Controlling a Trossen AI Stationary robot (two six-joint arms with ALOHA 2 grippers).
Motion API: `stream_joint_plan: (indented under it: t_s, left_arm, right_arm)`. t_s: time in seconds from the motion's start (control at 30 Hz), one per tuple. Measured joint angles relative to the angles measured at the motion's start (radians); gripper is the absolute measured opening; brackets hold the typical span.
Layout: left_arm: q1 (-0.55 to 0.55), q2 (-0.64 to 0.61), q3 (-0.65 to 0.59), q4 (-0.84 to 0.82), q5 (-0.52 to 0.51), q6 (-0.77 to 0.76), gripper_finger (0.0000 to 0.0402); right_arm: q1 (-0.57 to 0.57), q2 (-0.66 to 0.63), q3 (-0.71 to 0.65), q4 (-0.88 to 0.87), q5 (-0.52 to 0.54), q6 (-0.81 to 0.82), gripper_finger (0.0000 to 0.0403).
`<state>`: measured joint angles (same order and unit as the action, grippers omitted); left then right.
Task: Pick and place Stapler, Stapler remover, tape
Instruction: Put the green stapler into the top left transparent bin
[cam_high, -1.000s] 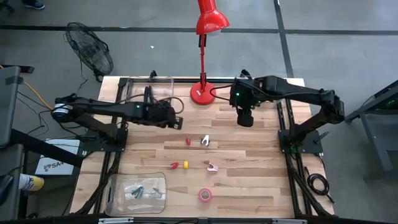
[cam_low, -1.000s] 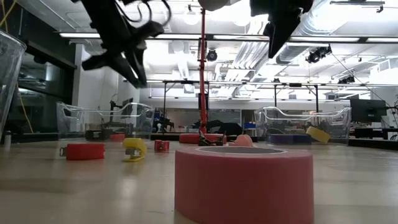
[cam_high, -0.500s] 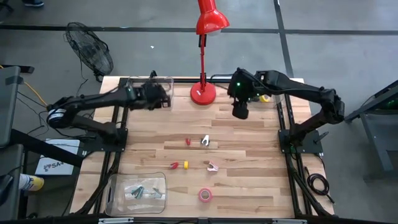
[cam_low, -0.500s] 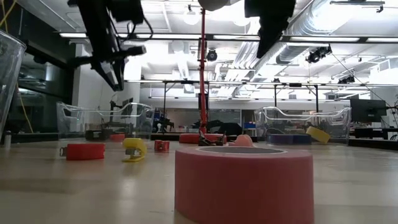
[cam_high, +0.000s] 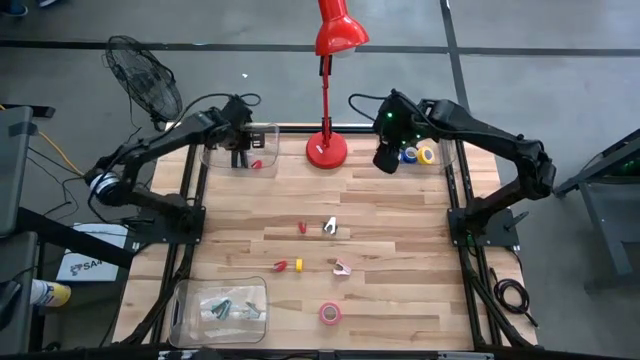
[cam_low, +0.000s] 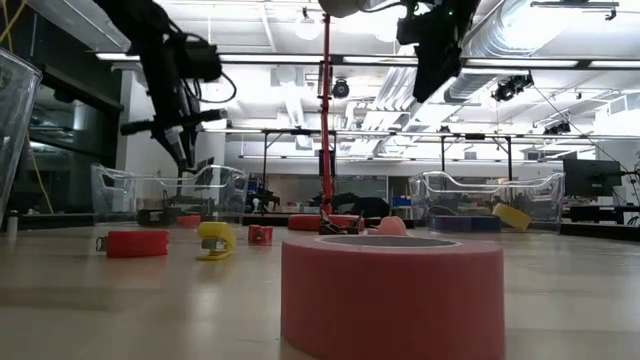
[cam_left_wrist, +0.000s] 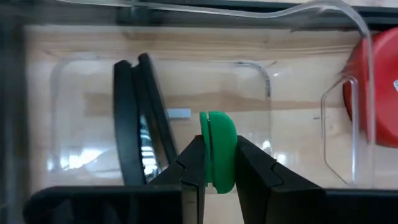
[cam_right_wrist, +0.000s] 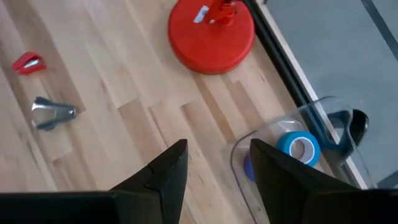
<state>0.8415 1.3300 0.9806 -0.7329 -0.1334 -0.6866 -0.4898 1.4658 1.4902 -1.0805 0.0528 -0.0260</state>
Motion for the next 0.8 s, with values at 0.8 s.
stream_joint_plan:
  t_s: [0.8]
  left_arm:
    - [0.068, 0.206, 0.000, 0.103, 0.099, 0.109, 0.0051]
  right_arm:
    - [-0.067, 0.000, 0.000, 0.002, 0.048, 0.078, 0.0165]
